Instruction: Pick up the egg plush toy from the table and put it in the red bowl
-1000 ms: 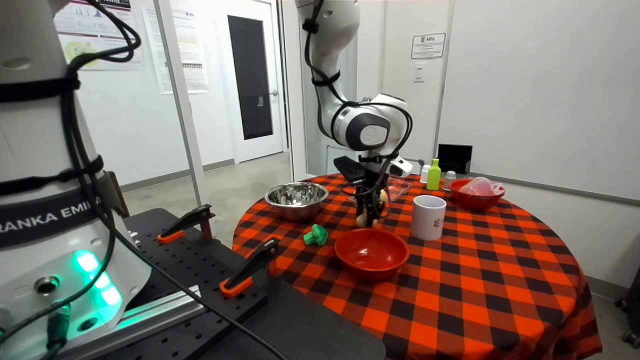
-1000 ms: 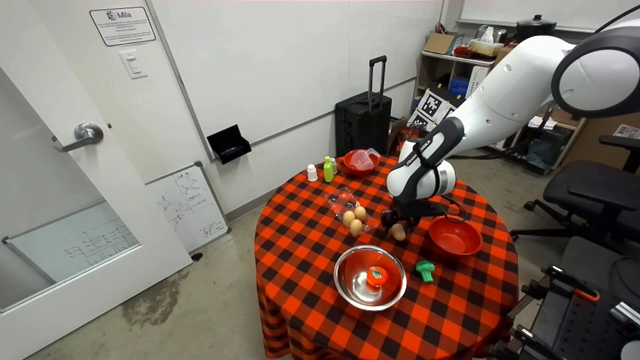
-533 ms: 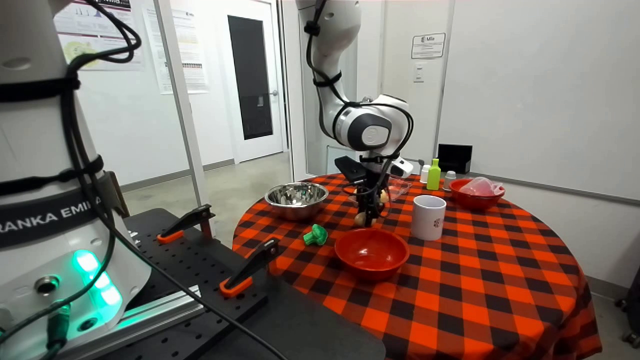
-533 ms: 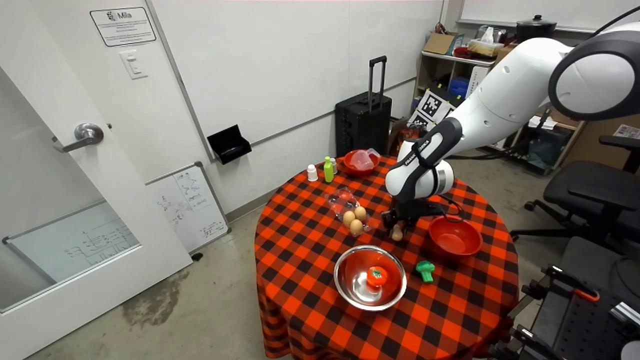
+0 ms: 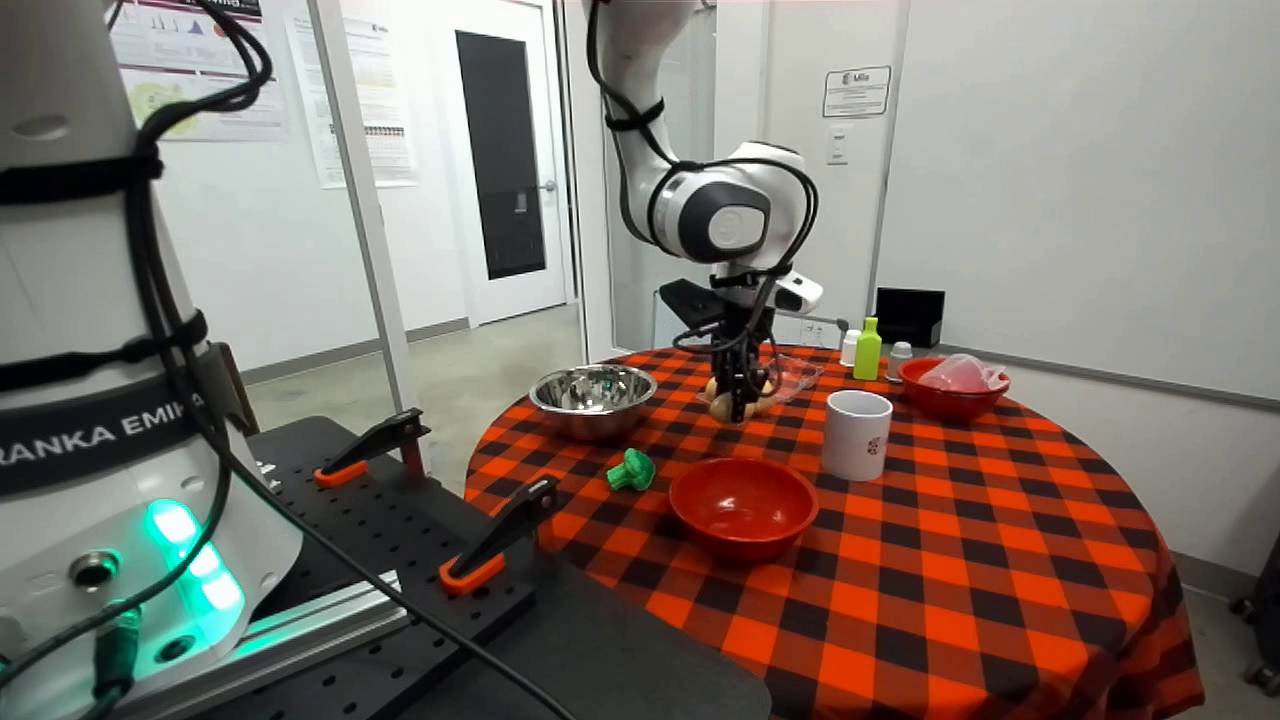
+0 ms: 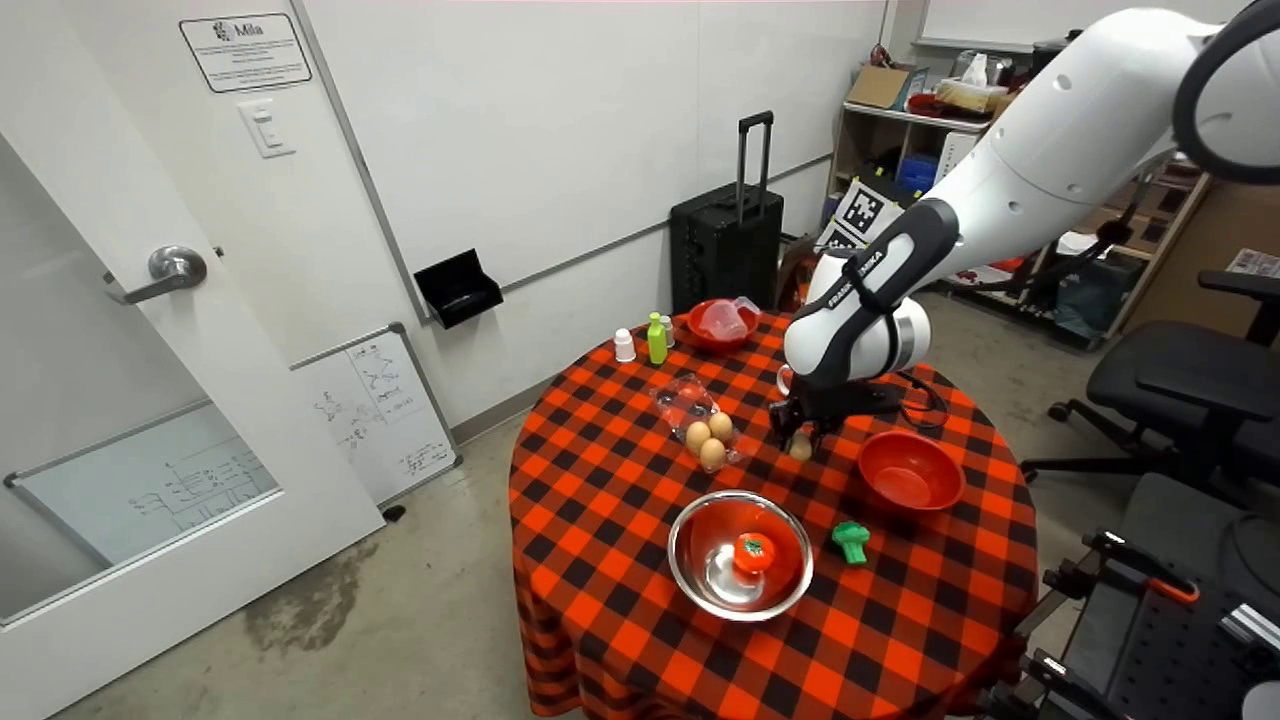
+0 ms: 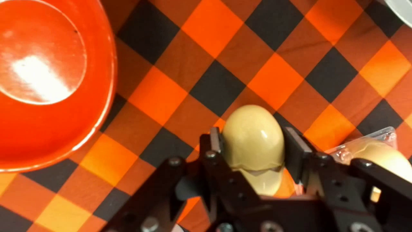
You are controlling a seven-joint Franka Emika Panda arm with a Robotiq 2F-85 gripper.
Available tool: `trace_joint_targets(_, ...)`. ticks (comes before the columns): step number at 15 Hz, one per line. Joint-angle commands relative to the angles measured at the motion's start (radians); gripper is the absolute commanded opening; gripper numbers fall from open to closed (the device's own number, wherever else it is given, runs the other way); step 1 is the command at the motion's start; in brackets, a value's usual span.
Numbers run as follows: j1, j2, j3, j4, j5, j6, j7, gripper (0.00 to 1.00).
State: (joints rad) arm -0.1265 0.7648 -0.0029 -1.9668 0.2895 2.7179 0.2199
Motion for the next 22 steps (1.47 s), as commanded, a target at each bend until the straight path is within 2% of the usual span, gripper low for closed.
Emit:
trace_joint_targets(1, 0.068, -0.189, -0.076, -0.21, -0.02, 0.03, 0.063, 0.23)
trace_joint_targets(5, 0.106, -0.302, -0.146, -0.352, -0.032, 0.023, 0.138, 0.23)
trace_joint_targets(8, 0.085, -0.329, -0.154, -0.424, -0.006, 0.028, 0.16, 0.23)
trace_joint_targets(10, 0.045, -0.324, -0.139, -0.458, 0.033, 0.036, 0.148, 0.23)
trace_joint_targets(16, -0.052, -0.226, -0.115, -0.488, 0.118, 0.183, 0.123, 0.23)
trace_joint_targets(22, -0.119, -0.111, -0.09, -0.43, 0.13, 0.265, 0.128, 0.23)
